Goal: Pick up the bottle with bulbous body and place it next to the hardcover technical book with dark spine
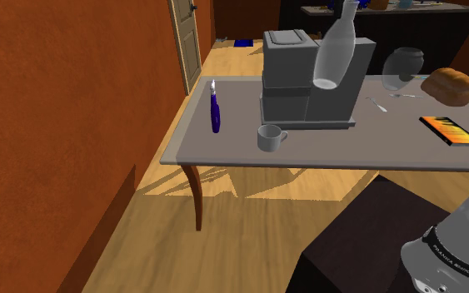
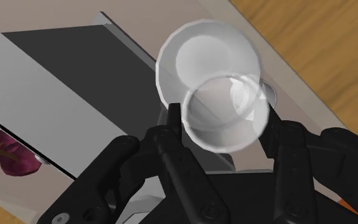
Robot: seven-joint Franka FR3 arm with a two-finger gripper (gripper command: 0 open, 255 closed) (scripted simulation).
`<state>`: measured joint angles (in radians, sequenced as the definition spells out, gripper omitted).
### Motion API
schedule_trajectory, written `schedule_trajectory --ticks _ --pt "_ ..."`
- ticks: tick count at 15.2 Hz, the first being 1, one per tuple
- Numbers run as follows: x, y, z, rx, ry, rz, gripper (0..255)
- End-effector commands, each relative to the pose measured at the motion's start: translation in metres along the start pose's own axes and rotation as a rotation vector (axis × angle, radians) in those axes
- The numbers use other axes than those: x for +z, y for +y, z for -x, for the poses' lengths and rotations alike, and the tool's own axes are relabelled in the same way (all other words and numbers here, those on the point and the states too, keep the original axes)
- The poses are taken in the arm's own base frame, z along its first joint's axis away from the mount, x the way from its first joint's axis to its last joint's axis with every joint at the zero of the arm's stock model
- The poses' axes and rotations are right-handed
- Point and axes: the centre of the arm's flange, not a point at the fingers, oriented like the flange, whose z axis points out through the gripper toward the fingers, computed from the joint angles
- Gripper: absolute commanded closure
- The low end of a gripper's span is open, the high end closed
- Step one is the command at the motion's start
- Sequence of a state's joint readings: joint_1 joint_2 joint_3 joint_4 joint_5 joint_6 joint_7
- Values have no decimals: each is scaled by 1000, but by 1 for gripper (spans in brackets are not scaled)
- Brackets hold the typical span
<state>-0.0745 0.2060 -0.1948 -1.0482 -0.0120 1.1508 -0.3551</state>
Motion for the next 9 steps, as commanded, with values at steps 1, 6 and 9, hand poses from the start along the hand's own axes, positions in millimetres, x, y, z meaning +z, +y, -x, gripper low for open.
schedule_trajectory --ticks 1,6,9 --pt "-12 0 2 0 0 0 255" --pt "-38 0 5 0 0 0 255" --pt "-38 16 26 0 0 0 255"
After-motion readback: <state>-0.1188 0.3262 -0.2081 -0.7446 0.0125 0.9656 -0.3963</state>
